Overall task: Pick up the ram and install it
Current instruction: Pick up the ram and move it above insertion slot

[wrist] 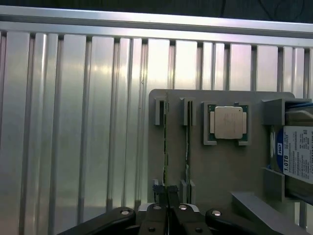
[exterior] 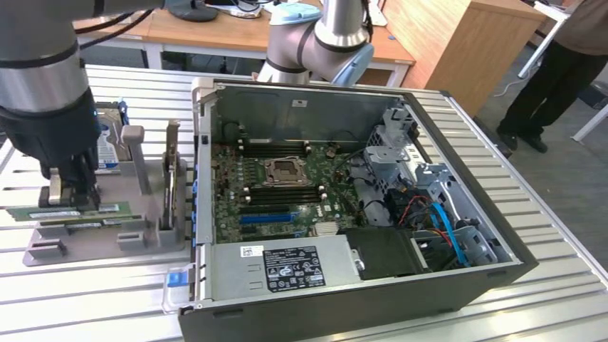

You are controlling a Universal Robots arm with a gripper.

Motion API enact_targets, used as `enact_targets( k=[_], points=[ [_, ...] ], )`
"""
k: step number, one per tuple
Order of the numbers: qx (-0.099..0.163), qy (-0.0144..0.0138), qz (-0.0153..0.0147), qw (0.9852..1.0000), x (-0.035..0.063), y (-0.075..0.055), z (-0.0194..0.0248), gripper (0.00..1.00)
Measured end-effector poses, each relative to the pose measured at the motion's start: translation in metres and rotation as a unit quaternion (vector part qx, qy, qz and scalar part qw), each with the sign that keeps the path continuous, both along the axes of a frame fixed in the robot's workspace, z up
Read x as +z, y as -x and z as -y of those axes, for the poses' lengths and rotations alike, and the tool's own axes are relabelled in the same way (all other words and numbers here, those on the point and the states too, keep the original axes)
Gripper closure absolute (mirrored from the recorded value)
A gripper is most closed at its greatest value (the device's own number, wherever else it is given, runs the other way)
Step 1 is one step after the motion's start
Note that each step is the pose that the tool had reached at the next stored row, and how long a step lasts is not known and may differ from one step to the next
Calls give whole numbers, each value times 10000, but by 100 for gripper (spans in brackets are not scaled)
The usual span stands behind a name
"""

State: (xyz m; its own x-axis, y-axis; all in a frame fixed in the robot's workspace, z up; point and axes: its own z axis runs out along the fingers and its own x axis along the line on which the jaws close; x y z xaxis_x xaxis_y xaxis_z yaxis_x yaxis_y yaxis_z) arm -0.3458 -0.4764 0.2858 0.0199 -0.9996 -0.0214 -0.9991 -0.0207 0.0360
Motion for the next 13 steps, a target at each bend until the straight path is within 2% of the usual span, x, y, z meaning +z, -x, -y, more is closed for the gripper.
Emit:
enact_targets(
  k=[13],
  points=[
    [0, 0, 0, 10000, 405, 0, 0, 88]
  ],
)
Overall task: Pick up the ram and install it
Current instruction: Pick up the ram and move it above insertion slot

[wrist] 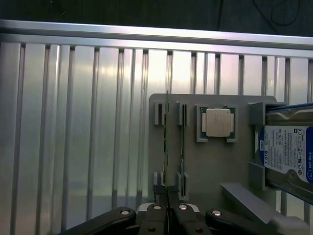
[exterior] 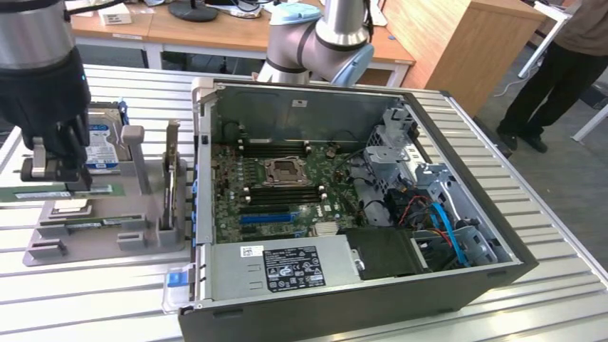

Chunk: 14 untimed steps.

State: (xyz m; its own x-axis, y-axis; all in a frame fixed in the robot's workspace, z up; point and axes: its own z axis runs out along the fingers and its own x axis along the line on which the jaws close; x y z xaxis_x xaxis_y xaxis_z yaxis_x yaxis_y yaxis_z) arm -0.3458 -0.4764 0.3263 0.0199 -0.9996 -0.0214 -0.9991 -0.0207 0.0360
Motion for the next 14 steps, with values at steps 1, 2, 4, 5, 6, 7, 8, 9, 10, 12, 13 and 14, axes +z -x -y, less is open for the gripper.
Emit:
enact_targets(
  k=[1, 2, 4, 5, 6, 7, 8, 9, 10, 12, 13, 14],
  points=[
    [0, 0, 0, 10000, 32, 0, 0, 88],
    [0, 0, 0, 10000, 64, 0, 0, 88],
    [0, 0, 0, 10000, 128, 0, 0, 88],
    [0, 0, 0, 10000, 160, 0, 0, 88],
    [0, 0, 0, 10000, 193, 0, 0, 88],
    [0, 0, 0, 10000, 222, 0, 0, 88],
    [0, 0, 0, 10000, 250, 0, 0, 88],
    [0, 0, 0, 10000, 277, 0, 0, 88],
    [0, 0, 0, 10000, 305, 0, 0, 88],
    [0, 0, 0, 10000, 361, 0, 0, 88],
    [0, 0, 0, 10000, 388, 0, 0, 88],
    [0, 0, 0, 10000, 414, 0, 0, 88]
  ],
)
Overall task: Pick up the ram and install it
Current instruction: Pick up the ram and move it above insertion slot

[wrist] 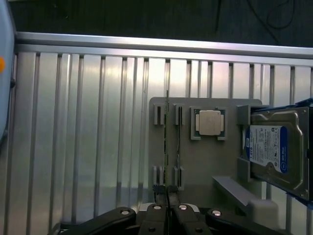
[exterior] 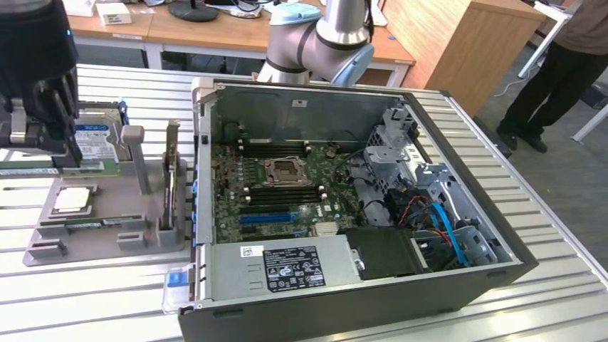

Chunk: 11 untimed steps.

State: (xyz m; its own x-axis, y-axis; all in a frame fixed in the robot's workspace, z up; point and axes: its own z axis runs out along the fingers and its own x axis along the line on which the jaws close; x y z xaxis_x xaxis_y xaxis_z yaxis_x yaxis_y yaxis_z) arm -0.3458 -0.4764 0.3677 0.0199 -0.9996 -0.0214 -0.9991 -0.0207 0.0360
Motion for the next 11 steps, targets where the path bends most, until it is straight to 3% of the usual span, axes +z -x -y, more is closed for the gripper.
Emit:
enact_targets(
  k=[11],
  points=[
    [0, 0, 0, 10000, 234, 0, 0, 88]
  ],
)
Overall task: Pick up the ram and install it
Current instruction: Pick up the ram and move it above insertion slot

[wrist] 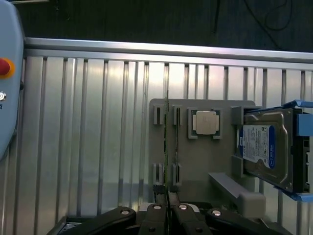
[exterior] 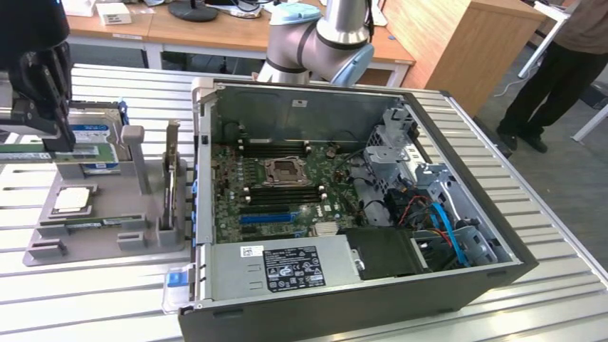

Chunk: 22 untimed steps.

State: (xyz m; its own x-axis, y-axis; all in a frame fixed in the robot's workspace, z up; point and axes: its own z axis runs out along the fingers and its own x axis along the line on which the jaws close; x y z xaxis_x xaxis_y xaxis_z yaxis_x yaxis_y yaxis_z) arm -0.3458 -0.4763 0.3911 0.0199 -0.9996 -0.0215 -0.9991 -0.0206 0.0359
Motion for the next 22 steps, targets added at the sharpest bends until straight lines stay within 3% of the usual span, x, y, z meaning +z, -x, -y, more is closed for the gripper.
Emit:
enact_targets(
  k=[11, 22],
  points=[
    [1, 2, -1, 10000, 30, -20, 1, 88],
    [0, 0, 0, 10000, 28, -315, 0, 88]
  ],
)
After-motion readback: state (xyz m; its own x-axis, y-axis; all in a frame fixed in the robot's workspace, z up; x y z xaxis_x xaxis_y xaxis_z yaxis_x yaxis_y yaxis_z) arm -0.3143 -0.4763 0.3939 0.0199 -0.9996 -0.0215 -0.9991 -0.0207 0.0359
